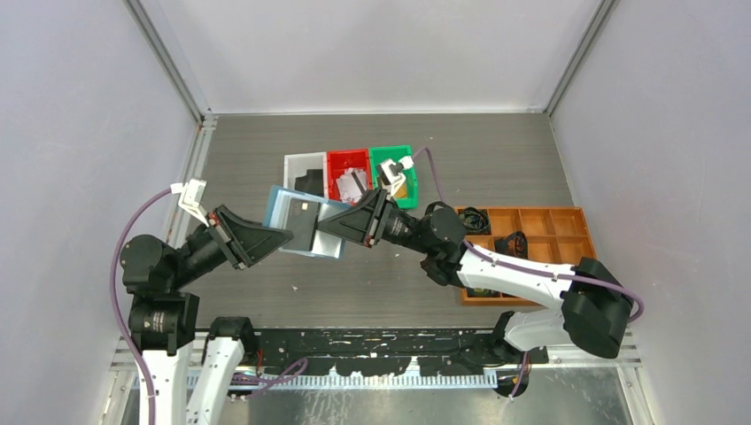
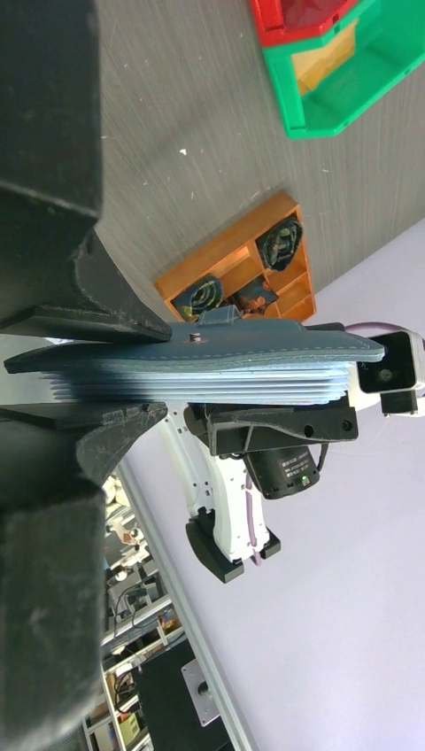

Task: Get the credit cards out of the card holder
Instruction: Remove the credit card from the card holder.

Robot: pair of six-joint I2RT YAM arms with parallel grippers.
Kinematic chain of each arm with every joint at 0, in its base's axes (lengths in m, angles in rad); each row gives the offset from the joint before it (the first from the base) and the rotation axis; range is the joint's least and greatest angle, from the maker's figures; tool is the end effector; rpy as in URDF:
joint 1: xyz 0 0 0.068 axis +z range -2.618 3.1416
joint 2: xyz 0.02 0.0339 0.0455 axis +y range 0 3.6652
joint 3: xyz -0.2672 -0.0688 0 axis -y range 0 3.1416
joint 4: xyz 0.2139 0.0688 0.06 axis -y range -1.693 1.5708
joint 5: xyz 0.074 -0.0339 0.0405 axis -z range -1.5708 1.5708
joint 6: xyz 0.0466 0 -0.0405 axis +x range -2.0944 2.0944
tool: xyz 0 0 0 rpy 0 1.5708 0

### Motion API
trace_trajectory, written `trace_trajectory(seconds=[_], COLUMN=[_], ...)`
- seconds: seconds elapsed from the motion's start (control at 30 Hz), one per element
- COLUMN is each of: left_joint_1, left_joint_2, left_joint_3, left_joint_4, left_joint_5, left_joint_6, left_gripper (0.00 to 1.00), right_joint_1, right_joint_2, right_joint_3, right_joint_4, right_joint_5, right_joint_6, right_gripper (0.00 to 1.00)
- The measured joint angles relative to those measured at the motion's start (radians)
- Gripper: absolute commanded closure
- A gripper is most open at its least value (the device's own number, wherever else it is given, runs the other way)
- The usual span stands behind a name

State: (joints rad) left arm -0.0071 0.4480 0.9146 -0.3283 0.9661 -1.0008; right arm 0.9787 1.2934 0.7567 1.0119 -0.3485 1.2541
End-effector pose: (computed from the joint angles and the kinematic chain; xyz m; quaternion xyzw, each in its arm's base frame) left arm 0.0425 -0.0386 0.3929 0.0308 0.6781 -0.5896 0.4377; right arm 0.1353 0.2297 0.3666 -0.0762 0.5284 0.7951 0.2879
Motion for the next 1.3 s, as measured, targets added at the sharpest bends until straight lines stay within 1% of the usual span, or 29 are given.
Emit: trace_trajectory(seconds=[0.07,0.2,0.3,0.5,0.63,0.9,1.07,1.17,1.23,1.3], left_joint_1=[0.0,0.0,0.0,0.001,0.0,-0.006,-0.009,-0.011,-0.011,-0.011], left_joint_2=[-0.004,-0.012,-0.014,-0.016,-0.02,-0.024,-0.035,-0.036,-0.036,-0.036], left_joint_3=[0.0,0.0,0.0,0.0,0.0,0.0,0.0,-0.001,-0.001,-0.001], left_joint_4=[-0.003,-0.007,-0.013,-0.023,-0.023,-0.043,-0.056,-0.056,-0.056,-0.056], left_joint_5=[-0.003,-0.014,-0.018,-0.029,-0.031,-0.005,0.0,0.005,0.009,0.014], left_joint_6=[0.009,0.018,0.022,0.029,0.026,0.01,0.009,0.007,0.006,0.005], left_gripper=[0.9,0.9,0.9,0.91,0.91,0.89,0.88,0.87,0.85,0.77], right_joint_1=[0.002,0.009,0.015,0.022,0.021,0.028,0.034,0.035,0.036,0.036], right_joint_2=[0.004,0.018,0.036,0.065,0.071,0.071,0.071,0.071,0.071,0.071], right_joint_3=[0.015,0.044,0.057,0.058,0.044,-0.022,-0.041,-0.048,-0.05,-0.051], right_joint_4=[-0.021,-0.053,-0.058,-0.029,0.021,0.134,0.168,0.18,0.186,0.192], right_joint_5=[-0.009,-0.025,-0.036,-0.056,-0.058,-0.053,-0.058,-0.059,-0.061,-0.065], right_joint_6=[-0.006,-0.017,-0.019,-0.002,0.017,0.056,0.075,0.083,0.085,0.085], right_gripper=[0.59,0.7,0.73,0.9,0.93,0.94,0.99,0.99,0.99,0.99])
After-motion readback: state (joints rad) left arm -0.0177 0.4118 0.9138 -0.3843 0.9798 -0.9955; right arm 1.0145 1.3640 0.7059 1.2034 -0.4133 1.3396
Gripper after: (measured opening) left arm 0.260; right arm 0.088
